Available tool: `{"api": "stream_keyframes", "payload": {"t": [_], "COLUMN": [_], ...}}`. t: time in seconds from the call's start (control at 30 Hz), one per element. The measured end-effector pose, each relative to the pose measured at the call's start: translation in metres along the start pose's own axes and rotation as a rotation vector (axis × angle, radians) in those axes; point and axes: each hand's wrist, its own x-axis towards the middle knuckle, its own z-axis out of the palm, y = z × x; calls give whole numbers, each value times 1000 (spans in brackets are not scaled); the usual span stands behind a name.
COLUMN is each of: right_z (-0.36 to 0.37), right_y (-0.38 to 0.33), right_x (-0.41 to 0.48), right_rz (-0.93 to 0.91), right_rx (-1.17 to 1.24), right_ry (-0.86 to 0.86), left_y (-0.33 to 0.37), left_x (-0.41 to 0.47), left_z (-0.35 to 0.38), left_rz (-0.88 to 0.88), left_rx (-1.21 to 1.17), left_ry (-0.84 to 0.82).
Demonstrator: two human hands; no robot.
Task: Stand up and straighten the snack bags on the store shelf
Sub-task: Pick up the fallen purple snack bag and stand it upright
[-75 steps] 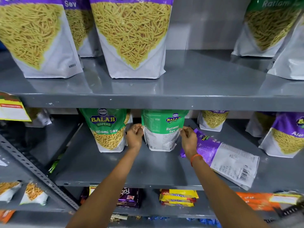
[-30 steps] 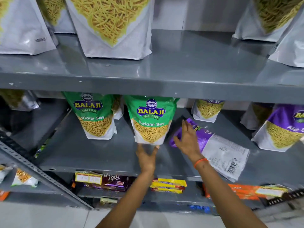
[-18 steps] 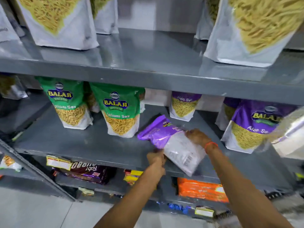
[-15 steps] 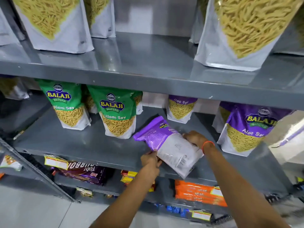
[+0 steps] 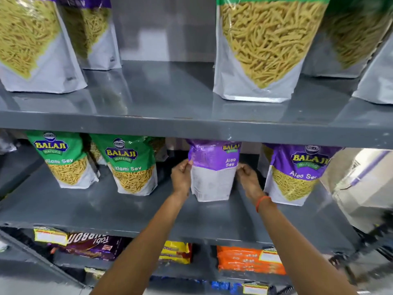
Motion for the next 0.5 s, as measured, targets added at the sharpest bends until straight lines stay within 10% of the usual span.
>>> {"api": "stream_keyframes", "payload": {"t": [0.2, 0.5], "right_z": [-3, 6], "right_y": [28, 47], "right_x": [-14, -41], "right_rz": [-3, 29], "right_rx": [31, 4], "right_ry": [-53, -103], "left_y": [-37, -63], "left_x": [-28, -49], "left_z": [13, 7], "left_rz": [71, 52], "left_rx": [317, 374], "left_ry": [176, -181]}}
